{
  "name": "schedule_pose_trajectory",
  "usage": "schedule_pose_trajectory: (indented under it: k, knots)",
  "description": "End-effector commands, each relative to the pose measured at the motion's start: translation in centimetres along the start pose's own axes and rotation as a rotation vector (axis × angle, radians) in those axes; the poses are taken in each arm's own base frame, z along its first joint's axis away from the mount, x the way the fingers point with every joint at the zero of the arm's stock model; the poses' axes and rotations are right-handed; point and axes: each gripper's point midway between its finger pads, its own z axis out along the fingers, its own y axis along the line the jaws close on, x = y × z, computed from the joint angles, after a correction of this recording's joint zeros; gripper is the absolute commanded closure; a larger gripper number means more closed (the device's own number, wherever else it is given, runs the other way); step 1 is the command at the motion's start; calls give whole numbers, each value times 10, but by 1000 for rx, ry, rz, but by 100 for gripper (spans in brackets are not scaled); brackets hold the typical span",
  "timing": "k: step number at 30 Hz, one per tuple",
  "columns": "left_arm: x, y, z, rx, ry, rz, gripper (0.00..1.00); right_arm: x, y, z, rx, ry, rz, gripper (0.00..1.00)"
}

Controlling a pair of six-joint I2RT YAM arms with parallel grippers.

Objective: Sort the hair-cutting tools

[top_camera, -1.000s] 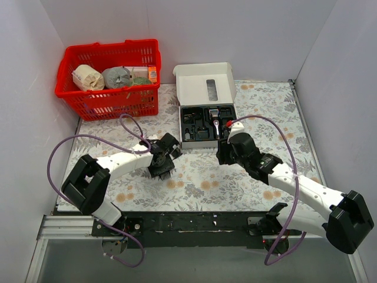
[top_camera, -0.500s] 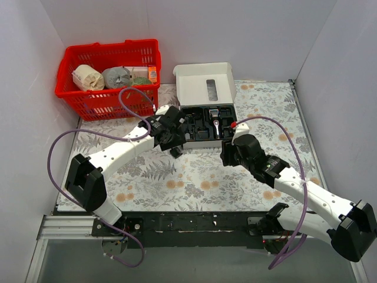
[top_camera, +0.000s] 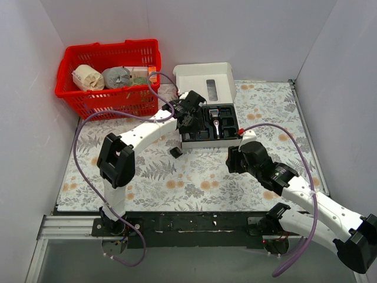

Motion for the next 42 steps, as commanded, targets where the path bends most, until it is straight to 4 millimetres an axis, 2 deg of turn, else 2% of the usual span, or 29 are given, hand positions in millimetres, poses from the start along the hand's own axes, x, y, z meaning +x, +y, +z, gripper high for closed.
schedule_pose_trajectory:
  k: [1,2,4,6,7,16,23,30,35,42]
  knots:
    - [-22,-33,-7,100,-44,63,87,8,3,-2,-21,9,34,39]
    - [-28,-41,-8,120,-55,84,87,9,4,-2,-28,10,36,39]
    - [-25,-43,6,108,-40,115,87,10,5,-2,-32,12,44,39]
    - [-29,-49,9,111,-47,146,87,11,6,-1,-36,12,44,40]
    - [-26,-47,17,96,-38,156,87,12,5,-1,-35,13,47,40]
    - [-19,-45,45,54,-27,159,87,16,6,0,-42,16,52,39]
    - [-25,-54,52,72,-51,125,87,22,6,1,-48,18,56,40]
    - [-18,-63,63,97,-15,94,86,29,3,2,-45,25,54,39]
    - [-14,-64,68,89,-2,82,86,30,1,0,-39,21,57,39]
    - [-18,-58,64,60,-10,74,85,31,1,-1,-41,17,54,39]
